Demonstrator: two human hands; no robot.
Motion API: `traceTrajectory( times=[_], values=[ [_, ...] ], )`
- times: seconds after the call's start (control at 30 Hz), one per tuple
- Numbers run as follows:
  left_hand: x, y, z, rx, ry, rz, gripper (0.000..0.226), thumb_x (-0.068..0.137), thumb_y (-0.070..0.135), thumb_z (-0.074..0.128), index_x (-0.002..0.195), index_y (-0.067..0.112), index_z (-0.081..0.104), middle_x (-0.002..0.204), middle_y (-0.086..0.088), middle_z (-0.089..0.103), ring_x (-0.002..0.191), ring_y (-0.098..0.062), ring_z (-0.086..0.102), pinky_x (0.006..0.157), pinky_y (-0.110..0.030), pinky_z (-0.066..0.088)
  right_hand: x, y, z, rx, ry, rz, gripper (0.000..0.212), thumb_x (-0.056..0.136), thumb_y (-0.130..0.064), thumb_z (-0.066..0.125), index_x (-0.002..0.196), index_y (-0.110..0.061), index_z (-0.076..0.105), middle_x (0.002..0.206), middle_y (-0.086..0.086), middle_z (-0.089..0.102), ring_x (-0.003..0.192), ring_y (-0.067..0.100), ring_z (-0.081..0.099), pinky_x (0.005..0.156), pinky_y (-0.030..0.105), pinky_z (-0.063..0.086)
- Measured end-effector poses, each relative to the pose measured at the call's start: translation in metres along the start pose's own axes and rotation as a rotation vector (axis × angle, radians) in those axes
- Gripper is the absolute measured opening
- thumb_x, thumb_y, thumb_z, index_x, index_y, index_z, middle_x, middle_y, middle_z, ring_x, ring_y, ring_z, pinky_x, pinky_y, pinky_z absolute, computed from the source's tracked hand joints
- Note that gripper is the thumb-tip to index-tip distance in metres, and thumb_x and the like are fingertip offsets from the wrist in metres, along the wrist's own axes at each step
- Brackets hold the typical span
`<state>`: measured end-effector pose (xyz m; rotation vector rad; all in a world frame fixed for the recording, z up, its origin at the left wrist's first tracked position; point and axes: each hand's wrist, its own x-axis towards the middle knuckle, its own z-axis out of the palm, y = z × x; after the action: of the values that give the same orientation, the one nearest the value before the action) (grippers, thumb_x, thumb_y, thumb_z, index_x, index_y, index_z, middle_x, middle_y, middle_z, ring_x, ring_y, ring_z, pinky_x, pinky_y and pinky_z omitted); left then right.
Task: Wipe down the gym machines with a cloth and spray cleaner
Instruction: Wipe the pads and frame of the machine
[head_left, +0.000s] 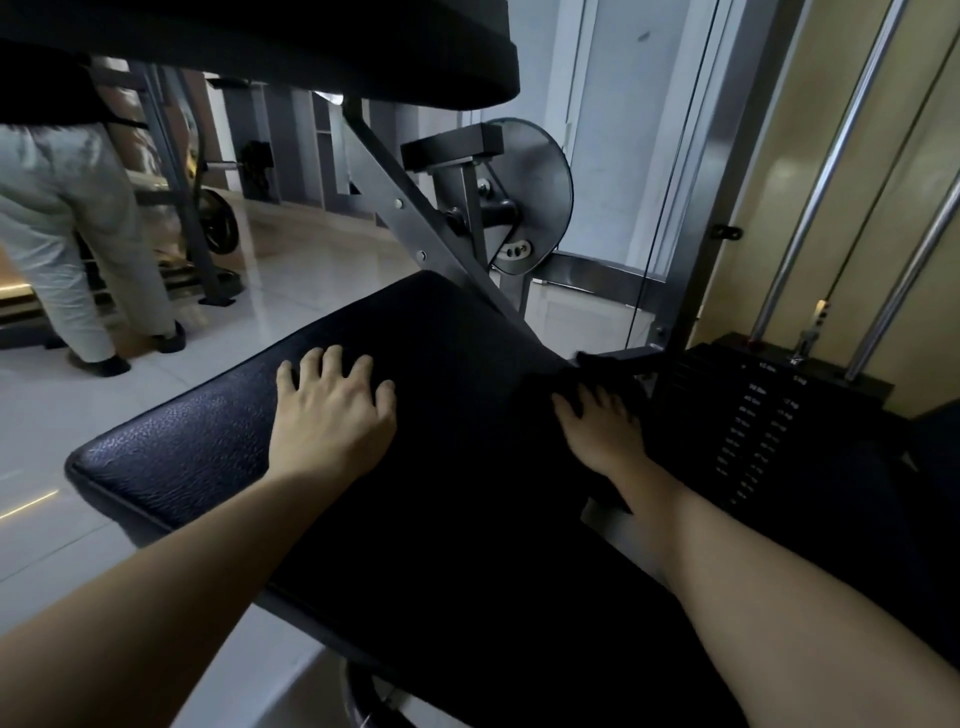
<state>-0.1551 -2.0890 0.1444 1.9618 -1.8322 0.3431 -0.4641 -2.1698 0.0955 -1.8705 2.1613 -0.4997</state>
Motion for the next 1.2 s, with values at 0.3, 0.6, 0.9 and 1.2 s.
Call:
traceTrajectory(
  times=[0.3,0.6,0.9,1.2],
  values=[
    [0.003,0.002,0.004,0.048,0.009,-0.004,0.064,0.094,0.061,0.021,0.128,0.022,0.059,0.140,-0.010,0.051,0.138,-0.033,0.038,0.117,-0.058,0.024,0.036,-0.077,0.007,0.041,0.015,0.246,0.082,0.100,-0.058,0.021,0.159,-0.004,0.007,0.165,0.024,0.002,0.152,0.042,0.000,0.120,0.060,-0.002],
    [0.001,0.002,-0.001,-0.006,0.019,-0.032,0.052,0.095,0.042,0.029,0.131,0.022,0.061,0.144,-0.012,0.052,0.138,-0.034,0.039,0.119,-0.057,0.023,-0.039,-0.132,0.010,0.530,-0.173,-0.581,0.040,0.100,-0.006,0.047,0.138,-0.012,0.060,0.156,0.006,0.043,0.147,0.019,0.033,0.123,0.034,0.019],
    [-0.001,0.005,-0.005,0.008,0.004,-0.035,0.059,0.089,0.042,0.026,0.130,0.021,0.062,0.142,-0.011,0.052,0.137,-0.033,0.040,0.119,-0.056,0.024,-0.016,0.012,0.004,0.015,0.253,0.167,0.085,0.090,-0.072,0.045,0.153,-0.016,0.030,0.160,0.021,0.025,0.148,0.038,0.021,0.119,0.057,0.015],
    [0.000,0.005,-0.005,0.001,0.031,-0.024,0.063,0.087,0.045,0.021,0.129,0.021,0.061,0.144,-0.010,0.050,0.139,-0.031,0.038,0.119,-0.055,0.023,0.028,-0.024,0.010,-0.012,0.174,0.356,0.068,0.102,-0.044,0.025,0.153,0.001,0.029,0.159,0.024,0.026,0.148,0.039,0.020,0.121,0.051,0.017]
  ],
)
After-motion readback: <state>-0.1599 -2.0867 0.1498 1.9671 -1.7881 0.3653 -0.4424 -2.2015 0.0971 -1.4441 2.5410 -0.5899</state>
